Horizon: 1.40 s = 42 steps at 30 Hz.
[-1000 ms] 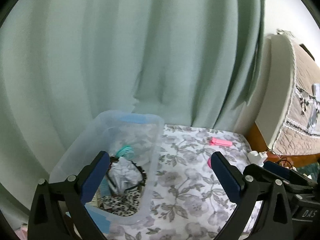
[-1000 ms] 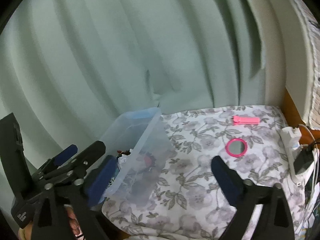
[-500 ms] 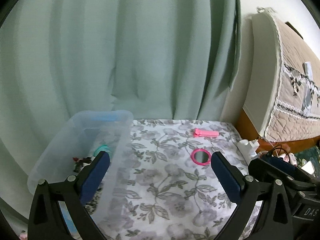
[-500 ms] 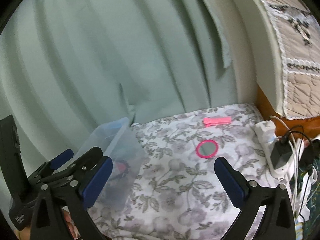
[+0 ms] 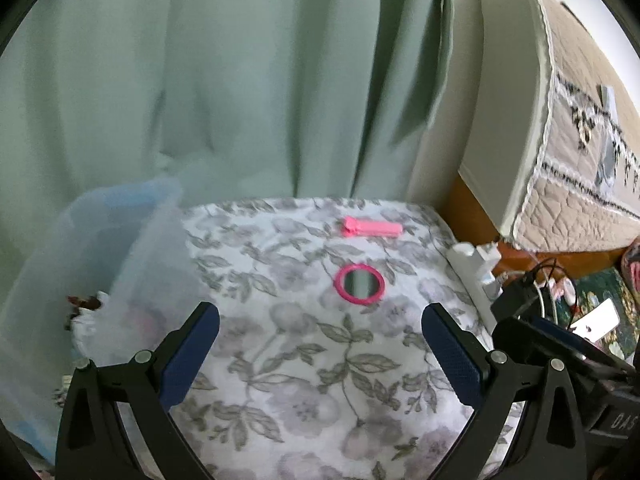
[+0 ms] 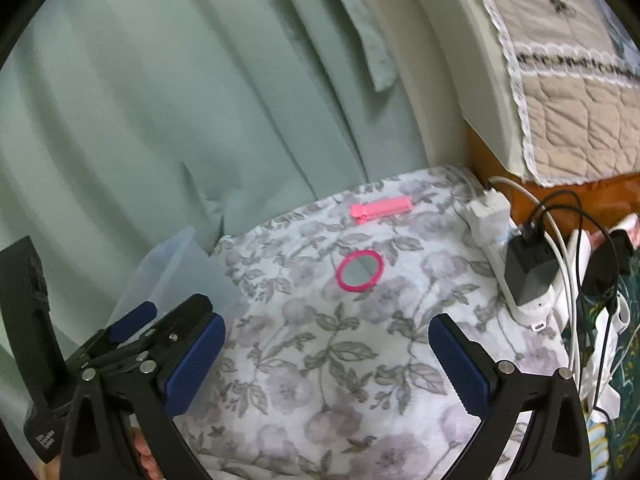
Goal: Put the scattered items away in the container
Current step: 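Move both open tools back toward the pink mirror and comb clip, then lower the left tool onto the pink mirror while the right tool approaches the comb clip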
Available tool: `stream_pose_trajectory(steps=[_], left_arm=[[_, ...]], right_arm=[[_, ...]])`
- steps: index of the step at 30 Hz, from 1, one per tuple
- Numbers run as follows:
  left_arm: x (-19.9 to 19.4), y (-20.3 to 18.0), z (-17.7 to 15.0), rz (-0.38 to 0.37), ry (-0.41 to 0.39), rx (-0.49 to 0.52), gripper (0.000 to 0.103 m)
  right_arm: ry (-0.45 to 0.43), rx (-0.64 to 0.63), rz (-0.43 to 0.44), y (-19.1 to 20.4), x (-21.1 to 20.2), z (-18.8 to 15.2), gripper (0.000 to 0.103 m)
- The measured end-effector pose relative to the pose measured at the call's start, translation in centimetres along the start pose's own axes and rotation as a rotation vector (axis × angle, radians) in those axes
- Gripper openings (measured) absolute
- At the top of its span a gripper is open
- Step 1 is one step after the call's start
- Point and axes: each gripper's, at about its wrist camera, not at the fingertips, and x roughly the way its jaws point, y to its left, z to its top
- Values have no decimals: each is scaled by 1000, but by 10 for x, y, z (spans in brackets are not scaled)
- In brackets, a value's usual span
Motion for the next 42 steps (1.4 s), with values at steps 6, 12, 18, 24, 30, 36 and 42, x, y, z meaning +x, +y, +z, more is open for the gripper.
stream_pose_trajectory(steps=[6, 12, 18, 24, 30, 36, 42], left_arm=[[38, -7, -9, -1, 97, 39, 101], [78, -5, -7, -14, 159, 16, 101], [127, -6, -6, -29, 244, -5, 101], [167, -12, 0, -41, 269, 7, 101], [202, -24, 4, -59, 332, 34, 101], [229, -35, 3, -58, 402, 29, 101], [238, -42, 7, -24, 384, 39, 100]], right_arm=[[32, 35, -29, -18, 20, 0, 103], [92, 38, -66, -30, 46, 0, 103], [134, 41, -134, -45, 67, 6, 103], [161, 54, -167, -59, 87, 14, 103], [173, 67, -162, -66, 96, 19, 103], [186, 95, -165, -74, 99, 18, 103], [191, 106, -168, -78, 98, 18, 103]])
